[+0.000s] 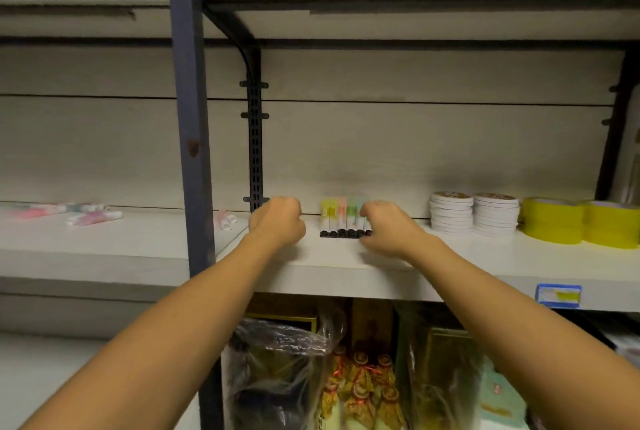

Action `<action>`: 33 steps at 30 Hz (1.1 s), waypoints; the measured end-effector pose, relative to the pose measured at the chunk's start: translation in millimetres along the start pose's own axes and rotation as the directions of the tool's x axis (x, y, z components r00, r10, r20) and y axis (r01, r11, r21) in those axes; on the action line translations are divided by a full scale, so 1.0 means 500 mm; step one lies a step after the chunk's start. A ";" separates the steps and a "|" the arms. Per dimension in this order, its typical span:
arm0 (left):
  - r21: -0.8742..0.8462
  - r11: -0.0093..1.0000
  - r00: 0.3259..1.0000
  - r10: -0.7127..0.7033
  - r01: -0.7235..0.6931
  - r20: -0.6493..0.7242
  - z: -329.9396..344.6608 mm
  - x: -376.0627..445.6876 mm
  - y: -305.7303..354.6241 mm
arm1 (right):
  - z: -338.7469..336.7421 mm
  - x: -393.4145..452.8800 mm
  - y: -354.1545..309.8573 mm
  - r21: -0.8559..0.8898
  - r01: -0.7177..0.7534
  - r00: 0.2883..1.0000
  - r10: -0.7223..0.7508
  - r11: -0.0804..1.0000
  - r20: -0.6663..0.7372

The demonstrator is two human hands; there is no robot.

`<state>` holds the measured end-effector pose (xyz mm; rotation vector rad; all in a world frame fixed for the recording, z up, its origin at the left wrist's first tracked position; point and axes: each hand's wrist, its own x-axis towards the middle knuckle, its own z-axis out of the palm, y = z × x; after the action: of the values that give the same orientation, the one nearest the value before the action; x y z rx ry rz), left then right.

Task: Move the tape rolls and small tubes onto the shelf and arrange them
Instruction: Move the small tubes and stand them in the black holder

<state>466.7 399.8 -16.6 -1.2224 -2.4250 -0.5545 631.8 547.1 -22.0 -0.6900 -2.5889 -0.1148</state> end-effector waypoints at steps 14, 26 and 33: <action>0.050 0.991 0.989 -0.119 0.124 -0.090 -0.131 -0.210 -0.100 | -0.035 -0.056 -0.129 0.072 0.270 0.962 -0.272 0.960 0.025; 0.192 0.924 0.942 -0.307 0.330 -0.138 -0.267 -0.361 -0.289 | -0.040 -0.049 -0.425 0.262 0.553 0.829 -0.554 0.791 -0.076; 0.246 0.895 0.928 -0.366 0.373 -0.077 -0.282 -0.395 -0.408 | -0.019 -0.039 -0.539 0.192 0.647 0.761 -0.642 0.738 -0.093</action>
<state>430.4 85.3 -28.7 -0.6455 -2.6194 -0.3371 518.5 301.6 -12.4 0.3188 -2.6491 -0.0541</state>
